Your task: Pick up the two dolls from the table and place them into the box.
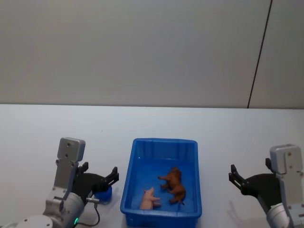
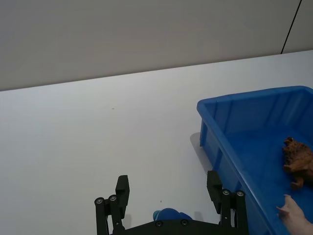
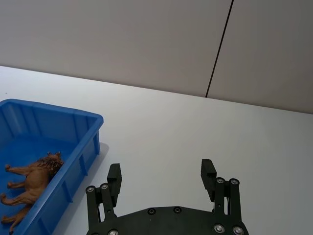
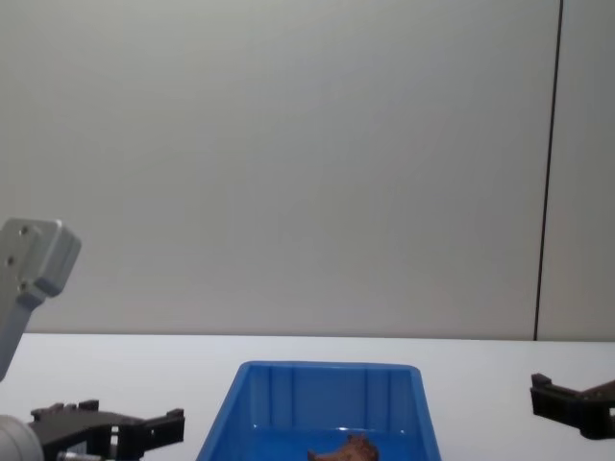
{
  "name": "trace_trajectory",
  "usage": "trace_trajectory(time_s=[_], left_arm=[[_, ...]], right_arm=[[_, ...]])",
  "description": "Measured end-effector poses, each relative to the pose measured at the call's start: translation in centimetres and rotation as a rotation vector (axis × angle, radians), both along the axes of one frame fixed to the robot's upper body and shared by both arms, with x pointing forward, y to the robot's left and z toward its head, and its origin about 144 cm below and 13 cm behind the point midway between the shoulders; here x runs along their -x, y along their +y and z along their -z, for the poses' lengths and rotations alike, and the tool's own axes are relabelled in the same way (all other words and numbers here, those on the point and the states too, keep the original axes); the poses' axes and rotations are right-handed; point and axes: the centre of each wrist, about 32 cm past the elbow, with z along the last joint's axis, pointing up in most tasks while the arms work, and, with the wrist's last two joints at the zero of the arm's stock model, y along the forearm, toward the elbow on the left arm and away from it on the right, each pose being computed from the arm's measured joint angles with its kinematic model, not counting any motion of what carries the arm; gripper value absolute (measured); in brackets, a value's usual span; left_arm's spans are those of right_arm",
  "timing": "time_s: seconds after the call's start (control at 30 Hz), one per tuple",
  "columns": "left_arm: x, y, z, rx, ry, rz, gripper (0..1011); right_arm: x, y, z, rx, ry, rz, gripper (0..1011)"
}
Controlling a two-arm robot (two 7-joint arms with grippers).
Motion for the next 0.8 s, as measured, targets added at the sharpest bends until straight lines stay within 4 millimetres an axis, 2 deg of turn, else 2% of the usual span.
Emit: trace_trajectory(time_s=[0.4, 0.43, 0.57, 0.8], left_arm=[[0.6, 0.2, 1.2, 0.023, 0.053, -0.015, 994], [0.7, 0.2, 1.3, 0.024, 0.056, -0.015, 955], [0.8, 0.2, 1.6, 0.03, 0.07, -0.019, 906], [0.9, 0.2, 2.3, 0.036, 0.093, -0.015, 682]], right_arm=[[0.0, 0.0, 0.0, 0.0, 0.0, 0.0, 1001], [0.0, 0.0, 0.0, 0.0, 0.0, 0.0, 1001], [0.0, 0.0, 0.0, 0.0, 0.0, 0.0, 1001], [0.0, 0.0, 0.0, 0.0, 0.0, 0.0, 1001]])
